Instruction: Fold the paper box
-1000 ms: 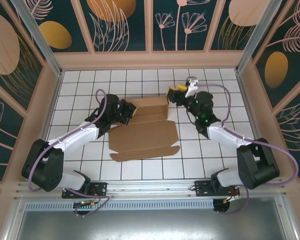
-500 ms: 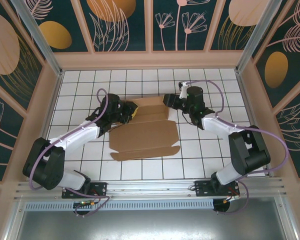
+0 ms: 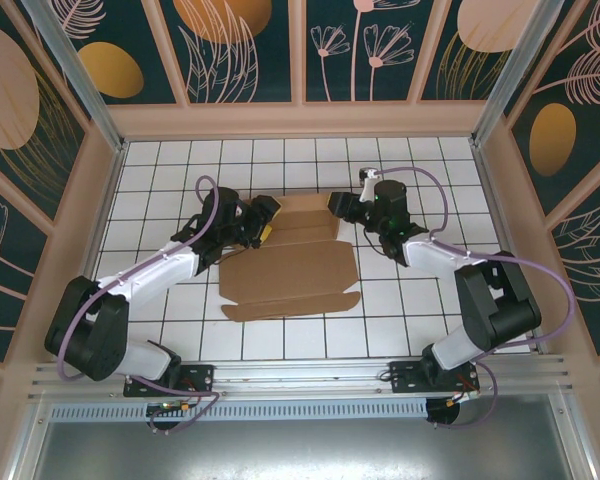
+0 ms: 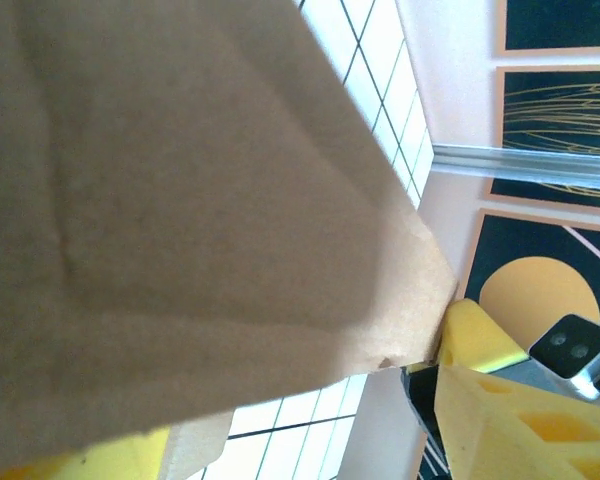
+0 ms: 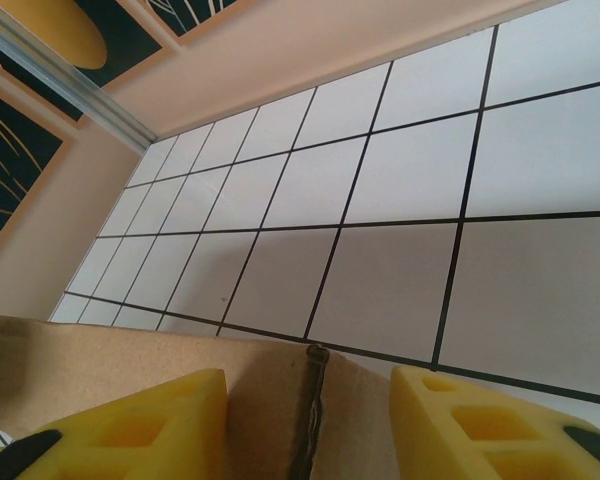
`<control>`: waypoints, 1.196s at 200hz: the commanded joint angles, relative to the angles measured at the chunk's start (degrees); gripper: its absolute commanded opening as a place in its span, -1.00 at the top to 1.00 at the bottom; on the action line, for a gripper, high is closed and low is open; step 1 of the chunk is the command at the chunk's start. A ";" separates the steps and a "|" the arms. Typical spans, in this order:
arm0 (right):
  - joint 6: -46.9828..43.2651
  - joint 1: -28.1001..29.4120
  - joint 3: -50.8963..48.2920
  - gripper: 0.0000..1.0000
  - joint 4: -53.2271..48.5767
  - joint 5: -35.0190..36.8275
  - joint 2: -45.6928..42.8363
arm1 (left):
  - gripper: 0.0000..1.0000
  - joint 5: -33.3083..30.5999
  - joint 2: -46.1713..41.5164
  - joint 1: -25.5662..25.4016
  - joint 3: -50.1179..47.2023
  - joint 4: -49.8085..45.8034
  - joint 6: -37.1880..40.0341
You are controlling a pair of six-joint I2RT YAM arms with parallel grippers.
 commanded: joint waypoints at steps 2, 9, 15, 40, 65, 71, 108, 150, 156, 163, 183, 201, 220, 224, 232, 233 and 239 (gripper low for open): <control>0.78 0.33 -2.04 0.11 -2.18 5.18 -1.69 | -0.43 0.89 -4.75 -0.08 1.58 0.80 7.20; 0.70 0.49 -2.06 0.13 -2.49 6.03 -1.95 | -0.44 1.36 -5.94 0.13 1.80 -0.11 9.03; 0.61 0.59 -2.14 0.14 -2.67 6.60 -2.08 | -0.45 1.46 -7.00 0.10 2.16 -1.46 10.92; 0.18 1.34 -2.17 0.15 -3.38 8.65 -2.78 | -0.46 1.00 -11.88 0.10 3.51 -9.51 19.05; -0.23 1.84 -1.58 0.15 -4.14 8.76 -2.86 | -0.32 1.45 -15.32 0.19 4.85 -18.24 26.81; -0.37 1.92 -1.53 0.16 -4.10 8.85 -2.93 | -0.27 1.29 -15.86 0.27 5.65 -20.14 28.78; -1.22 2.62 -1.63 0.16 -4.33 9.37 -2.71 | -0.22 -4.52 -13.86 3.59 15.20 -31.71 38.64; -1.55 2.71 -2.05 0.17 -4.72 9.38 -2.45 | -0.26 -9.80 -6.71 7.16 19.20 -33.79 44.40; -1.54 2.71 -2.06 0.17 -4.79 9.37 -2.49 | -0.26 -10.15 -6.07 7.27 19.33 -33.72 44.76; -1.56 2.71 -1.98 0.17 -4.88 9.33 -2.53 | -0.27 -10.58 -5.04 7.30 19.55 -33.75 45.01; -1.68 2.80 -2.00 0.17 -4.88 9.07 -2.42 | -0.29 -12.28 -2.04 7.48 19.98 -34.52 45.73; -1.77 2.99 -1.97 0.17 -5.01 8.81 -2.12 | -0.30 -13.49 -0.63 7.61 19.32 -34.06 45.61; -1.87 3.06 -2.31 0.17 -4.71 8.26 -1.87 | -0.31 -14.16 0.50 7.89 17.92 -32.10 45.18; -1.86 3.06 -2.31 0.17 -4.74 8.17 -1.77 | -0.32 -13.98 0.83 7.99 17.78 -31.67 45.10; -1.92 3.14 -2.35 0.17 -4.50 7.90 -1.74 | -0.32 -13.46 1.50 8.01 17.67 -30.77 45.12; -1.93 3.14 -2.38 0.17 -4.47 7.85 -1.70 | -0.32 -13.39 1.58 7.96 17.62 -30.67 45.14; -1.99 3.20 -2.36 0.17 -4.44 7.67 -1.51 | -0.34 -13.07 1.97 8.00 17.45 -29.75 45.33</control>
